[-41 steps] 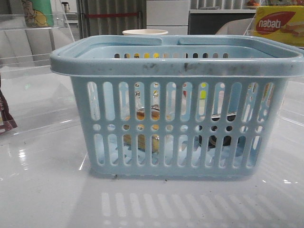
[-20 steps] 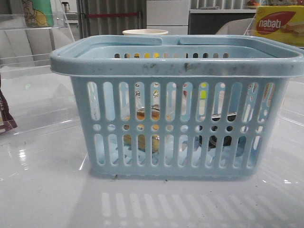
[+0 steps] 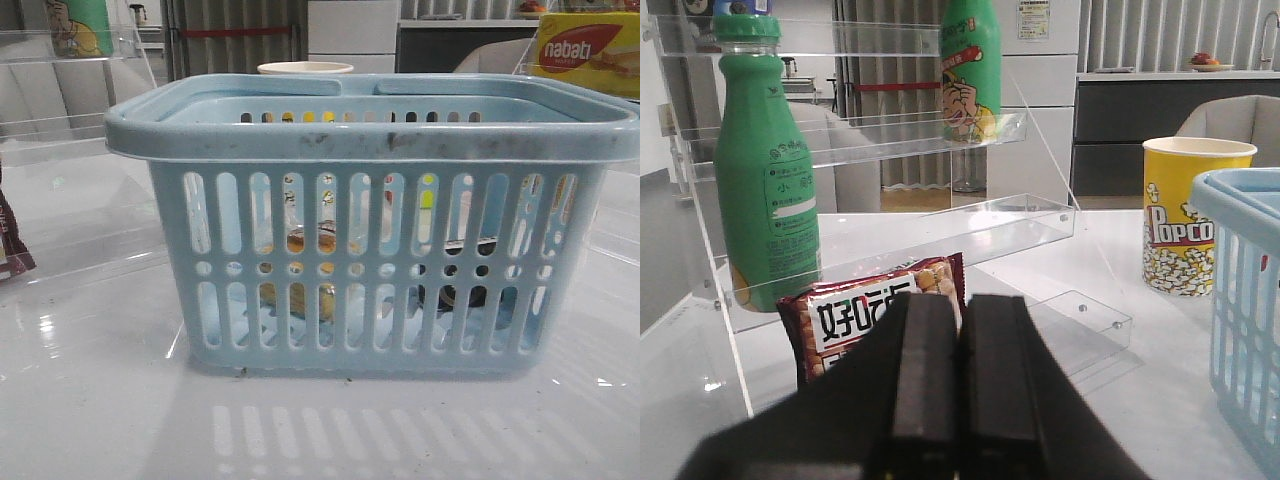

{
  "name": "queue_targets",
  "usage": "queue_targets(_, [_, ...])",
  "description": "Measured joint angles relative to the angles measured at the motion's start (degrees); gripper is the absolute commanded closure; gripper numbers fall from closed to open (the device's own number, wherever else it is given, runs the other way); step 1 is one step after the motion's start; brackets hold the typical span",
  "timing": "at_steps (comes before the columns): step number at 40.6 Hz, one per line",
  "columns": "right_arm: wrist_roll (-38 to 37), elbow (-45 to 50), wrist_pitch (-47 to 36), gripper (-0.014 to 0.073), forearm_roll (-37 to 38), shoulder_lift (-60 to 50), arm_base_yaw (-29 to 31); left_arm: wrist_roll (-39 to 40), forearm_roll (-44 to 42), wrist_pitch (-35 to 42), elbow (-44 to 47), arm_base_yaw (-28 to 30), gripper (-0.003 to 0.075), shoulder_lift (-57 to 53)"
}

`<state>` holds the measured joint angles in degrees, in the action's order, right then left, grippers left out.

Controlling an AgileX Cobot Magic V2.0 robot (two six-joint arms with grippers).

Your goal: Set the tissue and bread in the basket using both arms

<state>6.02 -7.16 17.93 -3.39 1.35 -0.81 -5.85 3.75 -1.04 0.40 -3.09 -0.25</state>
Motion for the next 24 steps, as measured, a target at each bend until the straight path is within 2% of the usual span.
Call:
queue_targets(10, [0.0,8.6,-8.3,0.0568,0.0,-2.0,0.0,0.0,0.0,0.0,0.0,0.0,0.0627,0.0])
queue_targets(24, [0.0,8.8,-10.4,0.0568,0.0,-2.0,0.0,0.0,0.0,0.0,0.0,0.0,0.0627,0.0])
